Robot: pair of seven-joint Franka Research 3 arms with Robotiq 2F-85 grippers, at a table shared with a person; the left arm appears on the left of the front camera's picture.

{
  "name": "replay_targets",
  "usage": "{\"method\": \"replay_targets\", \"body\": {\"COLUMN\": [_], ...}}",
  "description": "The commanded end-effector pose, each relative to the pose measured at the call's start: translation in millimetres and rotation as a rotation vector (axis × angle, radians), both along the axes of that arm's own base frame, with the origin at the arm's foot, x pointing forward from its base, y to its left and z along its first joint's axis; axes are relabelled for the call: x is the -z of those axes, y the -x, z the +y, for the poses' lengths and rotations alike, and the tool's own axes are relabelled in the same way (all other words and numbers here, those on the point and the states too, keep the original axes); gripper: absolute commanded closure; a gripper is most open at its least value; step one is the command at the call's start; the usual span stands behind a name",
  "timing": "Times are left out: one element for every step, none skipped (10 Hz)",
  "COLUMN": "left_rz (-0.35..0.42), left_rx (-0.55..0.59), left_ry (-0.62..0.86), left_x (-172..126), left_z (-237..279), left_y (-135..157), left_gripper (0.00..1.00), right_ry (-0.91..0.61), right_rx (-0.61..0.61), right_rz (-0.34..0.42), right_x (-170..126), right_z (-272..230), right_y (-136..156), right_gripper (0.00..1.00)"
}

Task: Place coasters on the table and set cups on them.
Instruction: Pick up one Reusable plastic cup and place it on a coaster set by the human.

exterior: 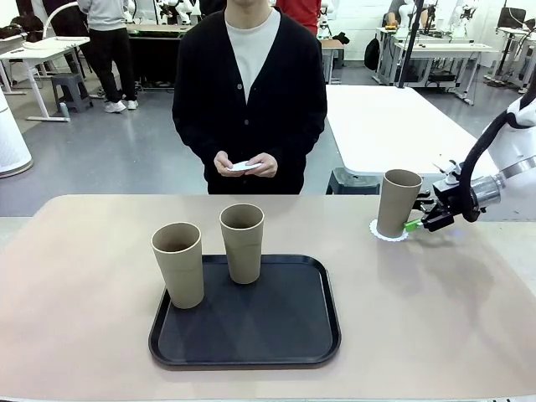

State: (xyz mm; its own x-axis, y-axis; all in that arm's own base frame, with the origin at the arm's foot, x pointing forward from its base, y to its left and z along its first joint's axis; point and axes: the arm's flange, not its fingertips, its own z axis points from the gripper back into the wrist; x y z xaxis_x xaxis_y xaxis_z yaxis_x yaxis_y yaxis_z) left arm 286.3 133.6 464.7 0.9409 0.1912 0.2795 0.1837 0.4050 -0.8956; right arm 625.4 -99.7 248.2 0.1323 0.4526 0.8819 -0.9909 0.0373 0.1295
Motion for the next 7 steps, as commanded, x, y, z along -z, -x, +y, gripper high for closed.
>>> {"method": "replay_targets", "body": {"left_rz": [-0.011,-0.011,-0.011,-0.011,-0.011,-0.011,-0.011], "left_rx": [0.0,0.0,0.0,0.0,0.0,0.0,0.0], "left_ry": [0.007,0.007,0.007,0.007,0.007,0.007,0.007], "left_x": [-0.9,-0.9,-0.9,-0.9,-0.9,-0.9,-0.9], "left_z": [1.0,1.0,1.0,1.0,1.0,1.0,1.0], "left_y": [0.9,0.9,0.9,0.9,0.9,0.9,0.9], "left_gripper": [0.0,0.0,0.0,0.0,0.0,0.0,0.0], "right_ry": [0.088,0.125,0.206,0.354,0.491,0.548,0.594], "right_rx": [0.055,0.087,0.115,0.14,0.147,0.144,0.182], "right_rz": [-0.017,-0.029,-0.021,0.015,0.068,0.071,0.081], "right_x": [-15.2,-24.1,-39.0,-65.2,-102.2,-132.0,-157.8], "right_z": [-13.3,-24.5,-33.0,-28.8,-5.2,19.2,42.5], "right_y": [9.9,11.9,17.8,35.7,72.0,96.5,115.0], "right_gripper": [0.0,0.0,0.0,0.0,0.0,0.0,0.0]}}
